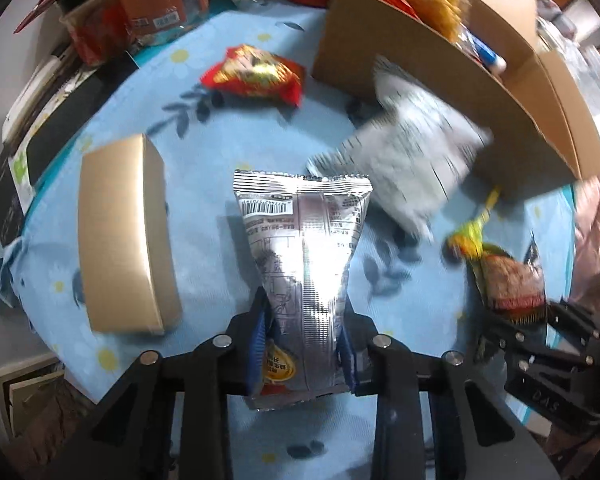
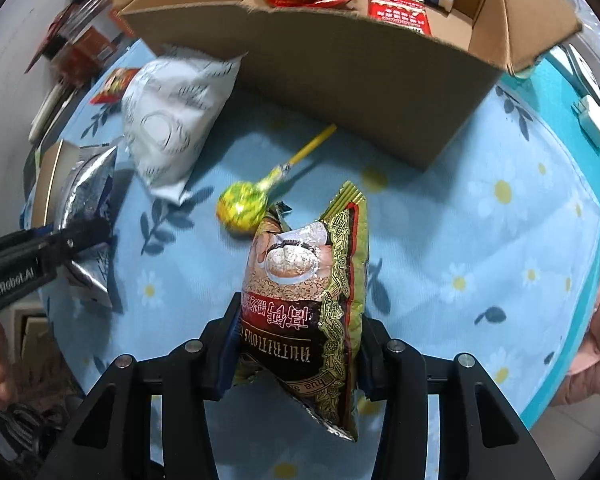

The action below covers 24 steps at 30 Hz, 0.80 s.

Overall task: Organize snacks
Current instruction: 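Lift the silver bag and cereal bag and carry both over the box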

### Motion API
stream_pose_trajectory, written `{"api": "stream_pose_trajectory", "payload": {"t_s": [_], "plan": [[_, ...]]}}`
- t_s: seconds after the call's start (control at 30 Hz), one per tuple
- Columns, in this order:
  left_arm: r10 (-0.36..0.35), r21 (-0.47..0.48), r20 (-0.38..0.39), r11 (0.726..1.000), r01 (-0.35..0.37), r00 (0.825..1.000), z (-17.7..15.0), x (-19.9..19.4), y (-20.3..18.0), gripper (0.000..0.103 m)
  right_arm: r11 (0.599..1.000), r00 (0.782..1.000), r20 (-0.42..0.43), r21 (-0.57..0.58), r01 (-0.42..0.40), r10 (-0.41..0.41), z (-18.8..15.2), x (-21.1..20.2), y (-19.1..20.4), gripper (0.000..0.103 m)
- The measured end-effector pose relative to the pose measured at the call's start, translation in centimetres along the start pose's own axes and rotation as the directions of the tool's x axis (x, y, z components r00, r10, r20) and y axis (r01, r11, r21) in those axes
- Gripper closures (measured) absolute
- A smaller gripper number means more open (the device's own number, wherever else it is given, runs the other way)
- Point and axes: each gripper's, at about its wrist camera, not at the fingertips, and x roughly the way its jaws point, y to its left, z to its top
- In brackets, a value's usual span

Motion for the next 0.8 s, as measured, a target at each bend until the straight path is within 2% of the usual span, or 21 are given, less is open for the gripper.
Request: {"api": "stream_pose_trajectory", "payload": {"t_s": [0.3,0.47,0.57,0.8], "plan": [[-0.019,0.078,-0.03,0.997,0.021,0.999,-4.6,-0.3,-2.3,0.072,0.999,1.0,-0.014,-0.043,-0.012,0.011,-2.1,-0.1,0.3,0.057],[-0.027,0.108,-0.044,0.994,0.032,0.999,-5.3,0.0,-4.0,0.072,0.998,1.0,-0.018,-0.057,-0.008,0.007,-2.3,0.4,0.9,0.057],[-0.032,0.121,-0.054,0.992,0.038,0.998,-6.9,0.4,-4.3,0.072,0.997,1.0,-0.02,-0.072,-0.009,0.008,-3.1,0.7,1.5,0.057],[0.012,0.098,-0.036,0.995,-0.008,0.999,-5.7,1.4,-5.1,0.071,0.995,1.0,0.006,-0.096,-0.012,0.013,-4.7,0.8,1.7,0.053]]}}
